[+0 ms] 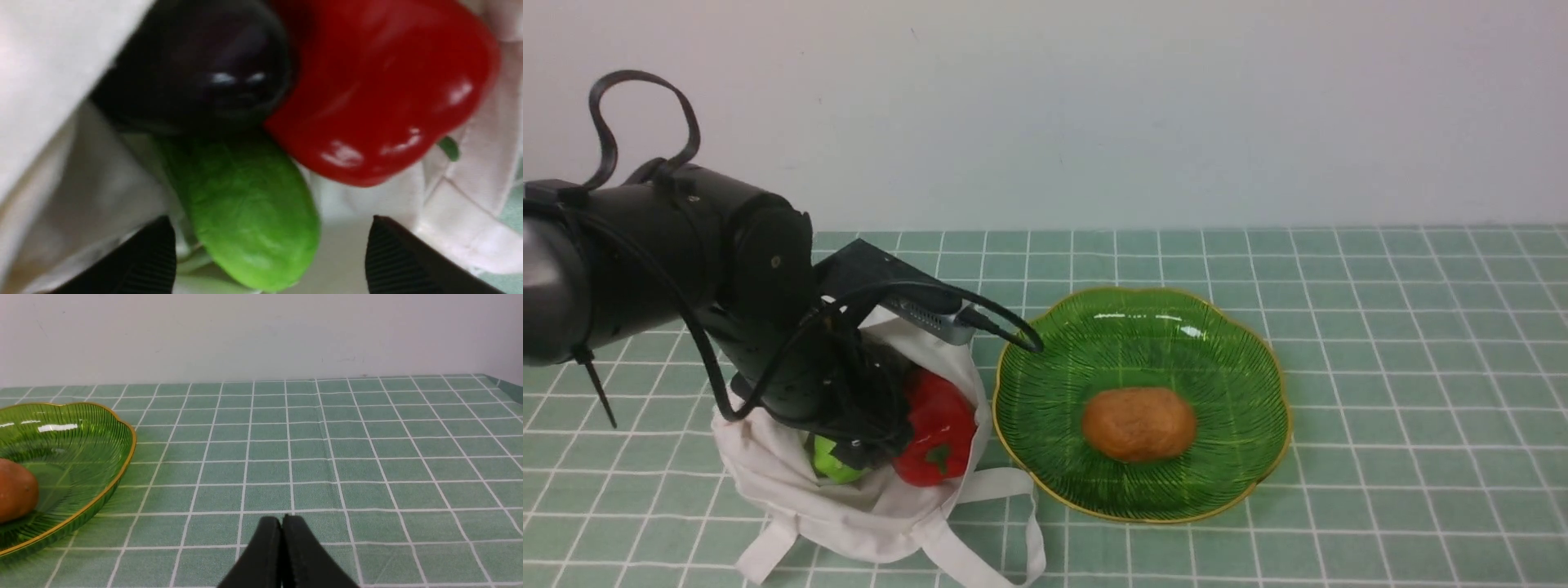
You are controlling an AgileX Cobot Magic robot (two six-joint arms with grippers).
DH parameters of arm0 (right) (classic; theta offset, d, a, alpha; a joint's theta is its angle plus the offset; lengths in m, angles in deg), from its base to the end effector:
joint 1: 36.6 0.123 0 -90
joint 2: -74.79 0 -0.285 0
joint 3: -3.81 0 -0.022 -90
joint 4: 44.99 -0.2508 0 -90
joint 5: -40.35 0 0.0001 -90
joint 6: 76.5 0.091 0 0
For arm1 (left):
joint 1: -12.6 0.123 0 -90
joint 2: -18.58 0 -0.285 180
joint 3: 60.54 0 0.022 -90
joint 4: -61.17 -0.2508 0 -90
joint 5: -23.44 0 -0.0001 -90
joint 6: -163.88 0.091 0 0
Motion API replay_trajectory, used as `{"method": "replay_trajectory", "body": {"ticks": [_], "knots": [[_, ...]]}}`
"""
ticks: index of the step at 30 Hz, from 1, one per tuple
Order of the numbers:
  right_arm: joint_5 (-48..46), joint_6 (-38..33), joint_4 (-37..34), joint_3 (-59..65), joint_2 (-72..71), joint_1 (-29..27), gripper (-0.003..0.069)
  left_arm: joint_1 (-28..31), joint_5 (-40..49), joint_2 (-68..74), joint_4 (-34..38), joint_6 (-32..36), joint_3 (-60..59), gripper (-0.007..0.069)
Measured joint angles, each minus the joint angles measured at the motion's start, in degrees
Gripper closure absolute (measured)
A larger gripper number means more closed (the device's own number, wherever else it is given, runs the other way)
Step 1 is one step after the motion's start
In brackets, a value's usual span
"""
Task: Take vegetables from cloth bag on blue coffee tablecloth place on plate.
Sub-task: 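Reach into the cloth bag and grasp the green cucumber with the left gripper, then place the green vegetable from the bag onto the plate with the left gripper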
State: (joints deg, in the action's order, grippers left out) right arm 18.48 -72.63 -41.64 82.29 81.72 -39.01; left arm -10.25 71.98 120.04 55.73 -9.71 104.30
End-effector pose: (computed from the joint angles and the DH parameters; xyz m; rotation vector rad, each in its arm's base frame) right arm 0.0520 -0.0042 0.1723 0.0668 1.8707 -0.0402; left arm 0.2919 -0.1160 0.2219 0.8001 2.7600 0.0594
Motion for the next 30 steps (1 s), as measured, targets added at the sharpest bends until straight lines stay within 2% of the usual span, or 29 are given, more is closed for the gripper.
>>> {"method": "replay_trajectory", "body": {"ticks": [6, 10, 20, 24, 25, 30], "knots": [[0.0, 0.0, 0.0, 0.0, 0.0, 0.0, 0.0669, -2.7, -0.7, 0.1, -1.1, 0.5, 0.0, 0.0066], [0.0, 0.0, 0.0, 0.0, 0.0, 0.0, 0.0669, -2.9, -0.7, 1.3, -5.2, 0.3, 0.0, 0.0066], [0.0, 0.0, 0.0, 0.0, 0.0, 0.0, 0.0669, -2.9, -2.4, 6.3, -12.2, -4.4, 0.0, 0.0067], [0.0, 0.0, 0.0, 0.0, 0.0, 0.0, 0.0669, -2.9, -2.4, 7.0, -14.2, -10.0, 0.0, 0.0129], [0.0, 0.0, 0.0, 0.0, 0.0, 0.0, 0.0669, -2.9, -2.3, 7.0, -14.4, -12.8, 0.0, 0.0183], [0.0, 0.0, 0.0, 0.0, 0.0, 0.0, 0.0669, -3.0, -0.1, 6.1, -14.4, -16.2, 0.2, 0.0190]]}}
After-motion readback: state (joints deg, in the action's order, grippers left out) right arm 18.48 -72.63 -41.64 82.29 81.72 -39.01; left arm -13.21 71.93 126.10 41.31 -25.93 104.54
